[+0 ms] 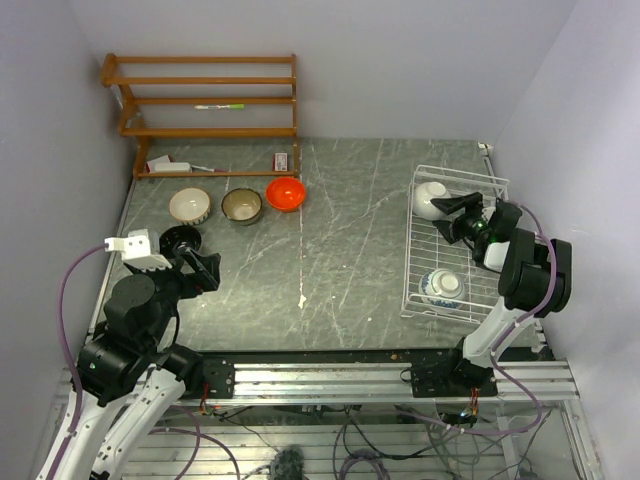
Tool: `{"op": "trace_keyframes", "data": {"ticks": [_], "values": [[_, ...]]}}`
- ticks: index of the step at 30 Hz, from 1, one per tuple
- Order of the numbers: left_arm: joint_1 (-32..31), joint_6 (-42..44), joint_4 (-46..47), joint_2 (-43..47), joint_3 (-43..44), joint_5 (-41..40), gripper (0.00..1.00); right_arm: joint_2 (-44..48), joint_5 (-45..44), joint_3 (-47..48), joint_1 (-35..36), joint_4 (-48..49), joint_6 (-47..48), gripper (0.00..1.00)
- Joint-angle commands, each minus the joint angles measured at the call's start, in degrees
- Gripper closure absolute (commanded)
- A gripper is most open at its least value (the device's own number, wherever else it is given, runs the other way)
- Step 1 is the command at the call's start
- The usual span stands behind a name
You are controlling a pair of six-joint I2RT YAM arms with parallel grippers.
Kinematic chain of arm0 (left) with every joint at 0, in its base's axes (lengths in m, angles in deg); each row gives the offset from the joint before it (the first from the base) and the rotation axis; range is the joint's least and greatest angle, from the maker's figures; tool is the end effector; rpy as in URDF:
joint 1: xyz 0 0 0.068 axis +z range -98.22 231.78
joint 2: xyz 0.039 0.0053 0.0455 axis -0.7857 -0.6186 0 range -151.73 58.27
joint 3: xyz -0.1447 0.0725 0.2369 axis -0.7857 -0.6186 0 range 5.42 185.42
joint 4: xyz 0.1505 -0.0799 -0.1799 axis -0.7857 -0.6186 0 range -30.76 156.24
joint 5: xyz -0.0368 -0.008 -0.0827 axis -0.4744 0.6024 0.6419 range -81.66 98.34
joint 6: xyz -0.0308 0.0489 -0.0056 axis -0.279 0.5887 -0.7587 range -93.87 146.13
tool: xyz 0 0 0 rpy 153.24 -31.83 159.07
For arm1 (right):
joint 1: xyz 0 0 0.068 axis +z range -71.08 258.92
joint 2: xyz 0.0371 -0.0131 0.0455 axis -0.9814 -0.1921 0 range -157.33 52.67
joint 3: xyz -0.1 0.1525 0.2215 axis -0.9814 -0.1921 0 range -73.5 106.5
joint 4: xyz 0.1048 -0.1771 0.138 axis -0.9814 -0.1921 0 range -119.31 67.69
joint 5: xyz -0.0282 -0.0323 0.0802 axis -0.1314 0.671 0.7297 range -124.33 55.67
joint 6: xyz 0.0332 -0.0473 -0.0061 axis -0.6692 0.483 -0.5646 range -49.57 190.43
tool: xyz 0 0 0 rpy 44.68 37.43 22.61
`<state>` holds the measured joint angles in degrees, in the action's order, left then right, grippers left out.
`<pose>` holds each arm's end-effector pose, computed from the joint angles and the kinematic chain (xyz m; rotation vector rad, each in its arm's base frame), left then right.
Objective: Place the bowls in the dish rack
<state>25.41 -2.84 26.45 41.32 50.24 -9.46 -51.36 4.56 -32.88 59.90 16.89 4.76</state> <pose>0.0418 -0.0065 0.3319 -0.2653 1.7685 -0.4220 0.3312 -0.0866 0.1610 1.0306 1.8229 1.1847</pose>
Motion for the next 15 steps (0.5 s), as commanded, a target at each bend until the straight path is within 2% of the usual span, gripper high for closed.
{"op": "trace_keyframes", "data": {"ticks": [1,7,11,15], "values": [[-0.35,0.14,0.59,-0.80,1.03,-0.54,0.01,-2.11,-1.33,-0.01,0.77,-3.88,3.25,0.21],[-0.32,-0.18,0.46,-0.27,1.04,-1.12,0.01,4.50,-7.11,3.07,0.83,-17.01,11.38,0.17],[-0.33,-0.30,0.42,-0.08,1.01,-1.27,0.01,9.90,-14.88,6.15,1.62,-27.46,18.10,0.11],[-0.34,-0.30,0.41,-0.03,1.04,-1.18,0.01,12.93,-22.36,9.15,2.57,-36.26,22.79,0.09]]}}
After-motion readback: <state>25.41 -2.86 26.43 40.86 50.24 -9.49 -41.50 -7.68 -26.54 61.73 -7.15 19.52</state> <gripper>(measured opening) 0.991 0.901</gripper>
